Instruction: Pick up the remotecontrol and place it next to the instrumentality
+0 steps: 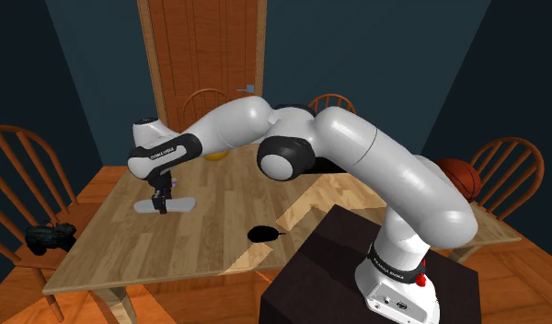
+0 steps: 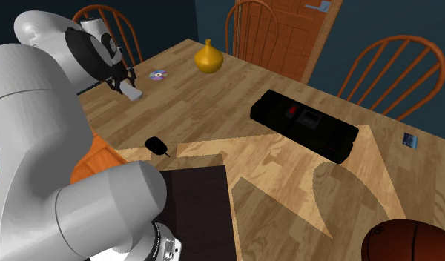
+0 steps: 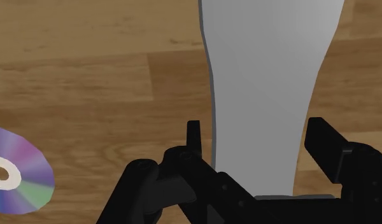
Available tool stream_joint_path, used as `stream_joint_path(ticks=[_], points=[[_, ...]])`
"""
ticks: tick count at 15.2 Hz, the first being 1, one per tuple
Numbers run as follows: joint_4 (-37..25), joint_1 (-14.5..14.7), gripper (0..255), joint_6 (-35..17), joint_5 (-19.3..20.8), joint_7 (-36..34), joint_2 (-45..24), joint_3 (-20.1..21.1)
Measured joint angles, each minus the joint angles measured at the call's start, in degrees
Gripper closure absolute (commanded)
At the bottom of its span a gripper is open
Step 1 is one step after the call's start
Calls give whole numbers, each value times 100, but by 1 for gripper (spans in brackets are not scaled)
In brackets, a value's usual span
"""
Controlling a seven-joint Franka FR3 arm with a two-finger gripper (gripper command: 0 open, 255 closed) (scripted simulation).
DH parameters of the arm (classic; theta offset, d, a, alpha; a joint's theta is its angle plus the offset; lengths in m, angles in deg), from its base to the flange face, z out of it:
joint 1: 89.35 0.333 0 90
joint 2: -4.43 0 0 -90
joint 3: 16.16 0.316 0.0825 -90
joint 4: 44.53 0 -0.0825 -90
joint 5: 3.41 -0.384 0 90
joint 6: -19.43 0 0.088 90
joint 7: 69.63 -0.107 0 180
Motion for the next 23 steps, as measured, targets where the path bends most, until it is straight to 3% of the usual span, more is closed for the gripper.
stream_joint_path(ticks=[14,15,21,23], points=[[-357,-66,255,-214,-34,-22,-561,57],[-357,-66,0,-214,-34,-22,-561,58],[-358,-66,0,-216,-35,-21,-560,57],[-105,-31,0,-218,-29,3,-317,38]])
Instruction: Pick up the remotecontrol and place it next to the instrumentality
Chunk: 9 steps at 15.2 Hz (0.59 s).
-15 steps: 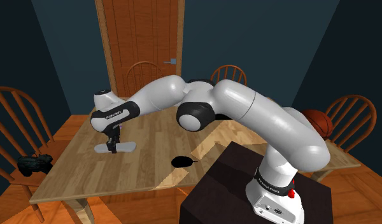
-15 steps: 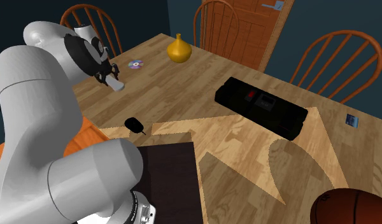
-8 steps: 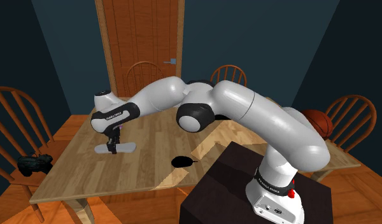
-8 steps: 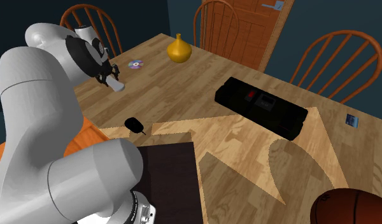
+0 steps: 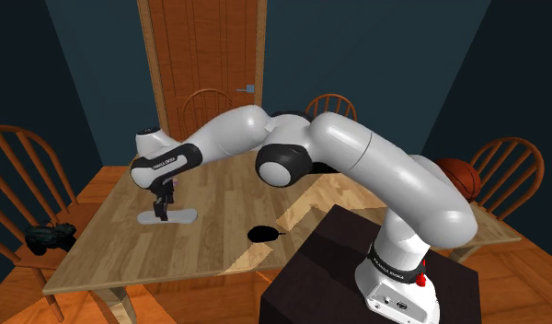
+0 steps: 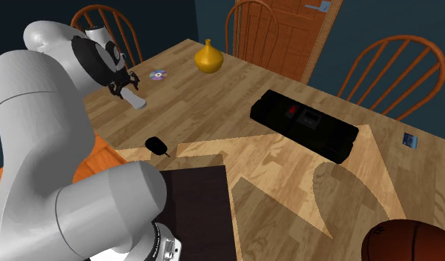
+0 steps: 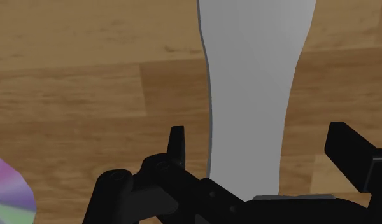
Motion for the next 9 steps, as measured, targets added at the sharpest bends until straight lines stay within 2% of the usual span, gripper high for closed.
stream_joint_path(ticks=[3,9], points=[[95,40,0,207,29,-15,309,-37],[80,39,0,262,35,-16,343,-43]])
